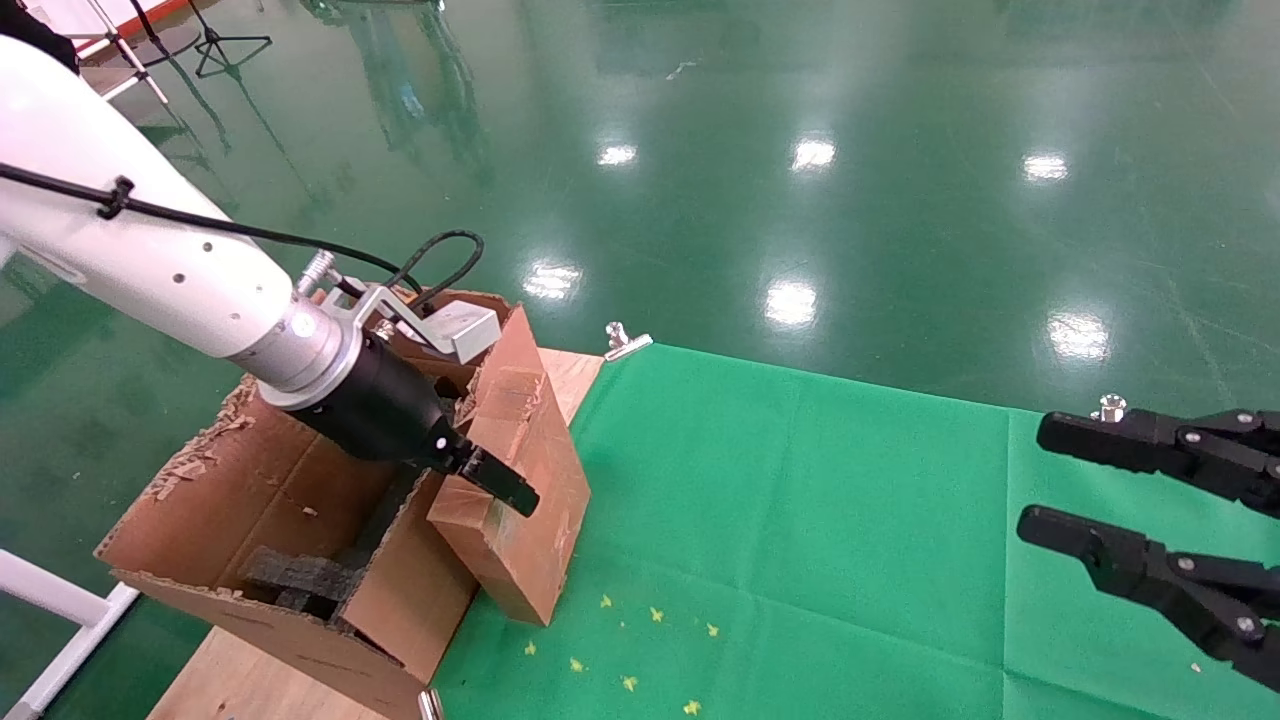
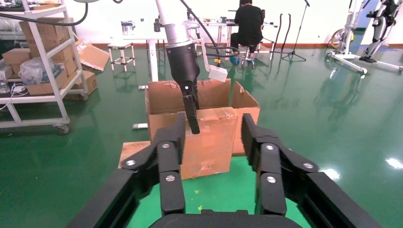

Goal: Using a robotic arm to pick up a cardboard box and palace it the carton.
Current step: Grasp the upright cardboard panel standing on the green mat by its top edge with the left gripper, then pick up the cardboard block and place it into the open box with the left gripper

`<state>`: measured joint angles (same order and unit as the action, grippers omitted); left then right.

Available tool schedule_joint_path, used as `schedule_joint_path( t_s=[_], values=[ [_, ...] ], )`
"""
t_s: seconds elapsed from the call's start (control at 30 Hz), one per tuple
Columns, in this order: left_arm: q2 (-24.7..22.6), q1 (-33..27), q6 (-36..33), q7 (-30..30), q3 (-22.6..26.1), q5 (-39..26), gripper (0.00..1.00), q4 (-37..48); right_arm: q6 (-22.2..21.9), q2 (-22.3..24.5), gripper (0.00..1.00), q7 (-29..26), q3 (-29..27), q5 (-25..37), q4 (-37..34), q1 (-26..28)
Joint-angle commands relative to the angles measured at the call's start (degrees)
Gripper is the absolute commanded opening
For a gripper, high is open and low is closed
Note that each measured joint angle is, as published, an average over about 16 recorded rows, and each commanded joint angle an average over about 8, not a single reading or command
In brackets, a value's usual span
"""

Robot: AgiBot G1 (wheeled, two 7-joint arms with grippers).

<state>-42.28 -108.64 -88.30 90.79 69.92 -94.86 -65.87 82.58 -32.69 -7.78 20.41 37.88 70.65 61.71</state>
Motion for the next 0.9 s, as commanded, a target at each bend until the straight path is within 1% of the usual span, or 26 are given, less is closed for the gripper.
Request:
schedule_joint_path(
  t_s=[0.03,0.6,0.73,0.9],
  values=[
    [0.03,0.01,-0.01,0.0,-0.02,0.01,0.0,-0.04,0.0,0.0,1.0,0.0,0.0,0.0,0.0,0.0],
    [0.37,-0.43,0.27,0.02,-0.28,-0.11,0.0,-0.42,0.0,0.0,1.0,0.0,0.0,0.0,0.0,0.0],
    [1.51,-1.8,1.31,0.01,-1.39,0.18,0.0,-1.19,0.0,0.0,1.0,0.0,0.0,0.0,0.0,0.0],
    [3.99,-5.43,3.28,-0.81,-4.37,1.37,0.0,-1.43,0.0,0.0,1.0,0.0,0.0,0.0,0.0,0.0]
  ],
)
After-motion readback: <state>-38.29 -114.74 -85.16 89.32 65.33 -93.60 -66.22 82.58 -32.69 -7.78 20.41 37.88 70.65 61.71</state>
